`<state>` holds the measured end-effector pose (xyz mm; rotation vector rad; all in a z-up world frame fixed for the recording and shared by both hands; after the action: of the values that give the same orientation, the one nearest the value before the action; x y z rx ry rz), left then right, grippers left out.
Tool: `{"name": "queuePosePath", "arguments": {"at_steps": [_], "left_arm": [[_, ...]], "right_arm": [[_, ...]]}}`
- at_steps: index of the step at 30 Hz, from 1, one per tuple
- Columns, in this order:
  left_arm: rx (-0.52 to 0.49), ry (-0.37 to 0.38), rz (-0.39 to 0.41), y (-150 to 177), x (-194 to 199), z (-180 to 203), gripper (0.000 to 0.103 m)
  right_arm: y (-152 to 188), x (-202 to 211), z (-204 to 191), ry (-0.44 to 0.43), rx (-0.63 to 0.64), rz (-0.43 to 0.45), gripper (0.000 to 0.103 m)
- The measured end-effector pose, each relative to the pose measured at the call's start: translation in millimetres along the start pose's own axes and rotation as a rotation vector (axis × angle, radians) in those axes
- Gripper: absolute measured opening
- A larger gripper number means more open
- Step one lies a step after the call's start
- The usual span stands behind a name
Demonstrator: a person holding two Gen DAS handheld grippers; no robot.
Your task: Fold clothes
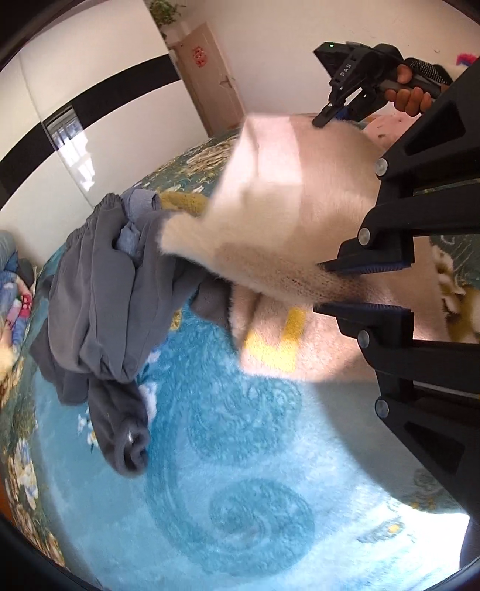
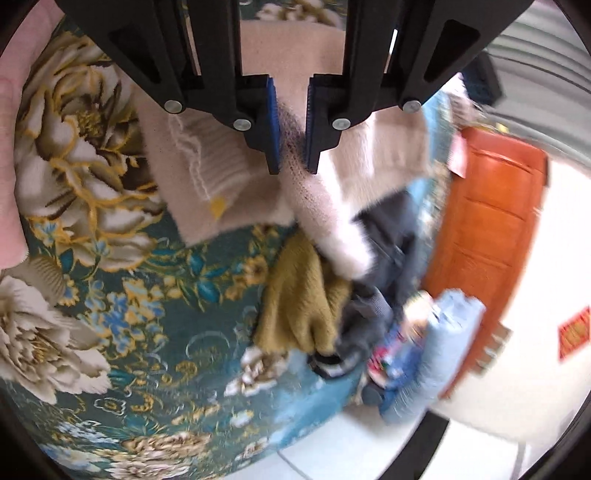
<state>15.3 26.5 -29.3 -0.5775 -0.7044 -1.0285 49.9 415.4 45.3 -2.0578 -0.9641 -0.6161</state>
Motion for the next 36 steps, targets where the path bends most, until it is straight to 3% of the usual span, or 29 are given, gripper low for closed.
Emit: {"name": "queuePosePath", "arguments": {"at_steps": [2,6,12,20,24,26,28,32,35,36], "left_arm": [[0.028,-0.076,-0.043,1.4,-9.8,-9.9,0.014],[0.093,-0.212,-0.118,3.2,-35.4,-30.3,0.014],[0.124,-0.186,-0.113,0.8,-34.8,-35.7,0.014],[0.111,-0.137,-0.096,3.1,-23.9,-31.0,0.018],[0.107,-0.156,0.02,-1.9,-4.1,-31.1,0.029],[0.061,-0.196,0.118,-0.8,4.4,-21.7,0.039],[-0.025,-0.207,0.17,5.3,7.0,-5.6,0.039],[-0.273,-0.198,0.15,31.3,-7.8,37.9,0.042],[-0.298,-0.231,0.08,41.8,-21.7,41.0,0.048],[-0.279,-0.249,0.059,42.6,-28.0,35.3,0.048]], "right_arm": [[-0.5,5.9,9.7,0.035,-0.019,0.006,0.012],[17.5,-12.4,37.1,0.116,-0.071,-0.073,0.012],[30.2,-31.1,57.8,0.162,-0.124,-0.108,0.012],[18.3,-29.7,42.1,0.207,0.004,-0.149,0.014],[13.8,-21.7,41.3,0.229,0.027,-0.135,0.015],[9.9,-12.8,34.9,0.282,0.075,-0.106,0.015],[9.5,-8.4,22.4,0.318,0.141,-0.089,0.015],[27.7,-26.8,-18.6,0.302,0.328,-0.132,0.017],[44.5,-47.9,-40.4,0.297,0.454,-0.179,0.022],[46.1,-50.5,-37.1,0.315,0.456,-0.183,0.028]]}}
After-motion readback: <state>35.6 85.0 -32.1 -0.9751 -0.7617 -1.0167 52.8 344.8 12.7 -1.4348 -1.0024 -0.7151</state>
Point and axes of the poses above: each gripper's, at about its wrist camera, not at the fingertips, and x roughly against the way its jaws point, z to its right, y to its underside, the point moved 6 cm from there along -x, roughly the way its jaws point, and after that the axes turned 13 degrees about x, right-handed, at the moved point
